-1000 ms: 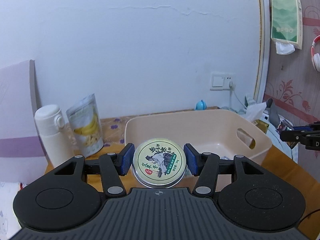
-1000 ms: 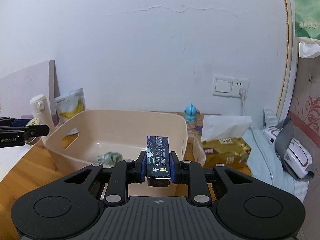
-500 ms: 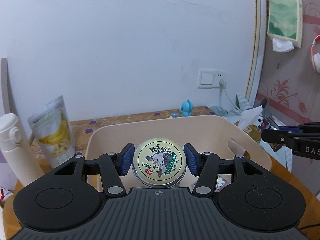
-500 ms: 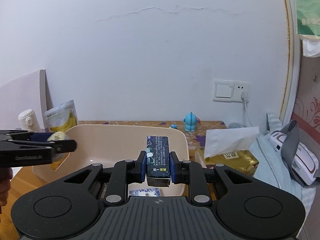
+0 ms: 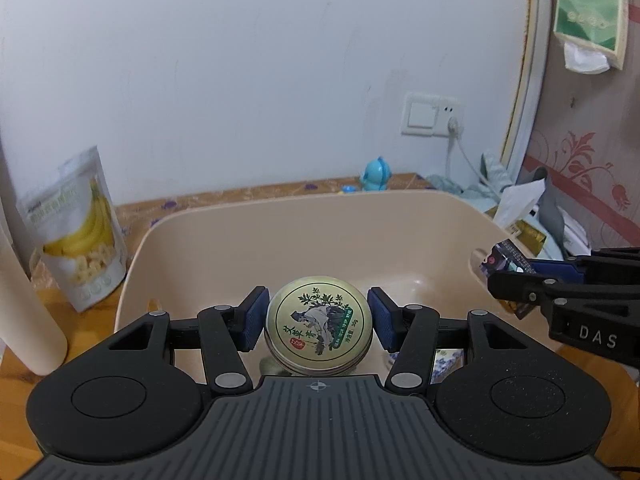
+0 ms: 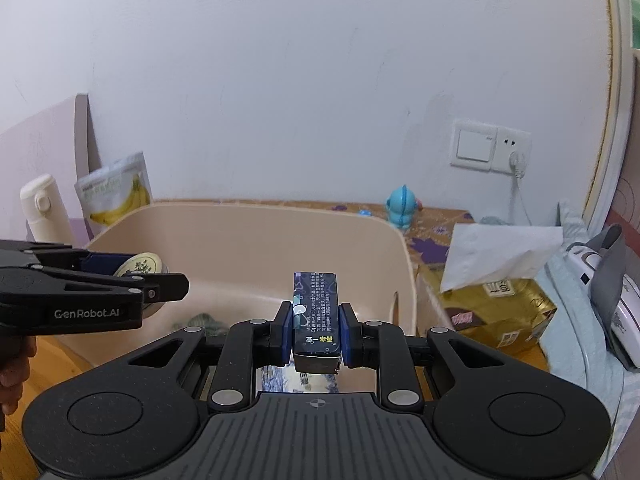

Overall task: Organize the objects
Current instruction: 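Carry the tin with left tool while right tool carries the pack over the bin, then open left tool releasing tin in bin while right tool releases pack inside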

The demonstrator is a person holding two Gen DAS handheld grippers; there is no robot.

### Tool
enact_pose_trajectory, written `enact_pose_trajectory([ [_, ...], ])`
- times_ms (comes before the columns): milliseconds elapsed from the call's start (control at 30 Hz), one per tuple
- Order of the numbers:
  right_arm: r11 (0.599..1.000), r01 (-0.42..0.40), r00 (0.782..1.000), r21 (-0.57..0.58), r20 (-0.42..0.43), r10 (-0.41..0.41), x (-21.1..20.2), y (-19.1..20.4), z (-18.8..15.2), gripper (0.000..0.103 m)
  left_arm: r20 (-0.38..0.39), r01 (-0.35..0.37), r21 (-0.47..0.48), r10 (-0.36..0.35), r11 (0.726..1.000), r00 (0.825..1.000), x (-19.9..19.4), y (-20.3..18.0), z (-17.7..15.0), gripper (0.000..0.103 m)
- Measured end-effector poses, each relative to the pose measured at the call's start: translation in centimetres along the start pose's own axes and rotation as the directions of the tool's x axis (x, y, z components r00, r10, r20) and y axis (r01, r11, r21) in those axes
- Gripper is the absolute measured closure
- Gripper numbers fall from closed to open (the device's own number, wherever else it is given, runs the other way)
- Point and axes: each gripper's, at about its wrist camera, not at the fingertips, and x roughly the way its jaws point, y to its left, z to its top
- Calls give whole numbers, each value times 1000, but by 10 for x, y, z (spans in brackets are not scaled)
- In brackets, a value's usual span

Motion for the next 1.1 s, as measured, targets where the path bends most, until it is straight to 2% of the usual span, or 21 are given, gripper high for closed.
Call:
enact_pose_trajectory([
  [233,999,9,999,-53,-41,-11,10,9,-3,79,-71,2,7,-1,1000,997,12,5,-6,47],
  [367,999,-18,997,-51,-81,14,16,11,-6,79,-105,21,0,-21,1000,994,18,7,-10,47],
  [633,998,-21,993,-59,-114,15,19,14,-7,77,-158,1,32,4,999,988,29,3,-17,47],
  [667,998,-18,993,-64,-116,10,20,15,-7,71,-160,-2,38,8,999,987,30,3,-17,47],
  [700,998,-13,993,-66,-115,5,19,16,-7,69,-158,-2,42,9,999,987,30,3,-18,47],
  [867,997,-9,995,-74,-101,2,15,18,-7,66,-156,-5,40,11,999,988,28,5,-17,46],
  [967,997,-5,996,-72,-92,-1,13,18,-6,55,-143,-17,27,20,999,989,24,5,-16,27],
  [1100,998,-7,997,-66,-72,2,5,18,-4,43,-111,-14,17,16,1000,994,14,5,-12,23],
])
